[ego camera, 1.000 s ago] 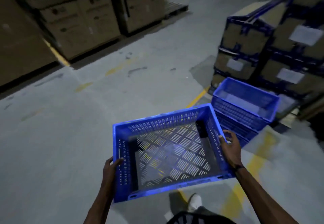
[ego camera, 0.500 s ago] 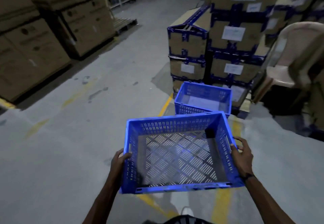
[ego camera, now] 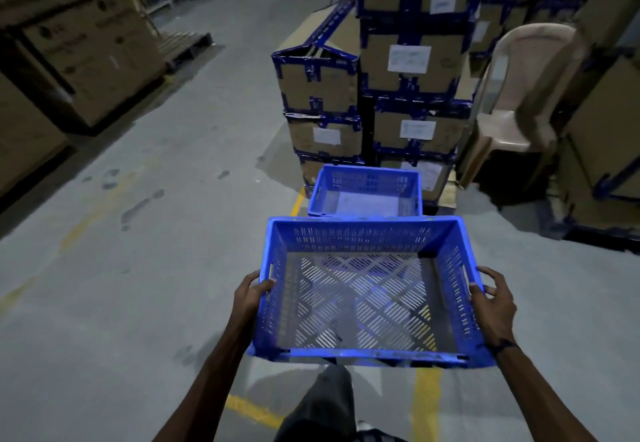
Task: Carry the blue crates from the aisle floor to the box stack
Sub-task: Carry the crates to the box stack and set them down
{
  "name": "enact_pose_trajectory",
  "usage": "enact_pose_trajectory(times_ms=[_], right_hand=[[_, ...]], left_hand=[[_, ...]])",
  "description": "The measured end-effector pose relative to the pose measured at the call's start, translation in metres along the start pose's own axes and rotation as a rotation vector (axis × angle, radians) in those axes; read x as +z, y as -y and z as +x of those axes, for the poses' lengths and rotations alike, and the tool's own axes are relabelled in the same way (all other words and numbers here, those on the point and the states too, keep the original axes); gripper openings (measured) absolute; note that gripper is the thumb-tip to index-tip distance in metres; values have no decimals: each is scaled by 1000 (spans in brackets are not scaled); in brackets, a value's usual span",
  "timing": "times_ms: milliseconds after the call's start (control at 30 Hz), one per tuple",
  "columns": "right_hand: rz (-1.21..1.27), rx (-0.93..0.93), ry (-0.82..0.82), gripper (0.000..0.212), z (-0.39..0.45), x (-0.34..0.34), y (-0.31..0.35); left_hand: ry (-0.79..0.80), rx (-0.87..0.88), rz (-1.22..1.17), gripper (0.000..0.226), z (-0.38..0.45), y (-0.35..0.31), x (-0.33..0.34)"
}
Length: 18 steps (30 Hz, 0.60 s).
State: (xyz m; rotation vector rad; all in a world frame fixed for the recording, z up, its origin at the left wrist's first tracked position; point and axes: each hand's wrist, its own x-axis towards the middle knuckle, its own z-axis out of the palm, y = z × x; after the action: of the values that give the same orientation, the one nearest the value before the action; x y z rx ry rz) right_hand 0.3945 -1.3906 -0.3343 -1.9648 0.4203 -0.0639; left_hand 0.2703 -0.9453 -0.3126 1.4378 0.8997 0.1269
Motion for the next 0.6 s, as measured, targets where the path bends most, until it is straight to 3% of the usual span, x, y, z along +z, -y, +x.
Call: enact_pose_trajectory(times_ms=[367, 600], right_hand=[[-47, 94, -86, 41, 121, 64, 35], [-100, 91, -91, 43, 196, 99, 64]], left_hand=[[125, -25, 81, 30, 154, -74, 86], [211, -40, 176, 66, 248, -96, 133]])
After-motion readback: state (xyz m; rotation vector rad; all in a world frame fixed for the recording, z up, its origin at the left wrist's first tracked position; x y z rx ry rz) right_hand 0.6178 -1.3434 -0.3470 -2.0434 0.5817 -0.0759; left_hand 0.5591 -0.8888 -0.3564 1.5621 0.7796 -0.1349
